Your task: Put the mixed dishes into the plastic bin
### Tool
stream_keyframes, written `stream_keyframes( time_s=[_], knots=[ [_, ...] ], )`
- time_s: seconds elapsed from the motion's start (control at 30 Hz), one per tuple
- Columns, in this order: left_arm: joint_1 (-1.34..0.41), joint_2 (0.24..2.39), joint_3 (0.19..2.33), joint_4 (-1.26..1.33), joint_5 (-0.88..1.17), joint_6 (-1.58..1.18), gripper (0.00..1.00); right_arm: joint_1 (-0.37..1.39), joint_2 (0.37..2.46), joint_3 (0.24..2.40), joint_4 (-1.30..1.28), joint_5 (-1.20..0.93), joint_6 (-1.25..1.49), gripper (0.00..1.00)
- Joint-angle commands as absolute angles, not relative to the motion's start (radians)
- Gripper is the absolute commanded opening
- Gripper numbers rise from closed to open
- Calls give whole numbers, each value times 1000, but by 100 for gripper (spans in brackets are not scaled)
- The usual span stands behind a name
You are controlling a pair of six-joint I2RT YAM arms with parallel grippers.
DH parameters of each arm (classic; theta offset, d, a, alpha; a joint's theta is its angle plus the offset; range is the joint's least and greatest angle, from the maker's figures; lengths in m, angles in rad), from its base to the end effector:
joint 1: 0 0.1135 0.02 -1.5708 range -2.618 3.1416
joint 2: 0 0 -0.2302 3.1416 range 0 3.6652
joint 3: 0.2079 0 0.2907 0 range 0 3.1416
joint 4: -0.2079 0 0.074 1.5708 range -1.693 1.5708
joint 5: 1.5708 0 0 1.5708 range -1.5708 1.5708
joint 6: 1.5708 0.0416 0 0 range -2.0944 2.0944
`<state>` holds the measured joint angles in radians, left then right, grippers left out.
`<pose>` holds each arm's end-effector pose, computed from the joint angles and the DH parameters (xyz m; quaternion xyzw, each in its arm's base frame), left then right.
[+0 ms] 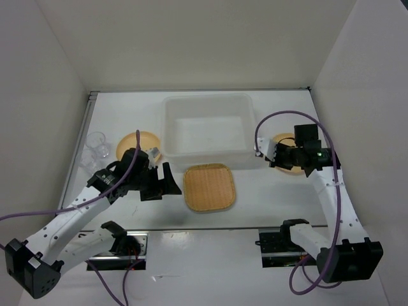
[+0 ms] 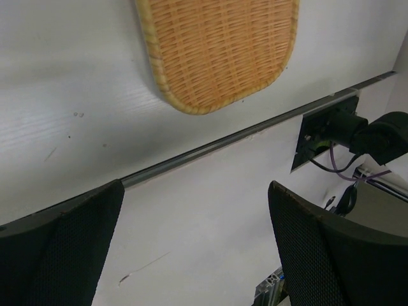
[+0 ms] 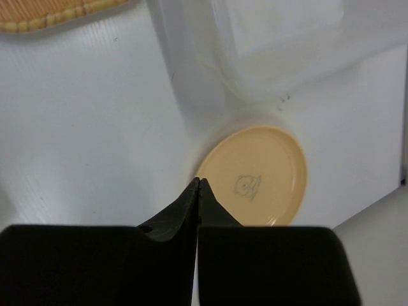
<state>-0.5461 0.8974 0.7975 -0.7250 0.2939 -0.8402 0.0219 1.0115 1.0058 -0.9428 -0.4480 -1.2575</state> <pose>0.2011 -0.1363 0.2412 -0.0822 0.9191 -0.3352 0.1901 0.2472 0.0234 0.2764 -0.6086 0.7041 -0.0005 0.3658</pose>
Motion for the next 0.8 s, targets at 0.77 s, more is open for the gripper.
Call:
stream_keyframes(
  time_s=[0.77],
  knots=[
    [-549,632,491,-536,161,-1089,100,589,1422,910,-617,-399,-1066,0]
  ],
)
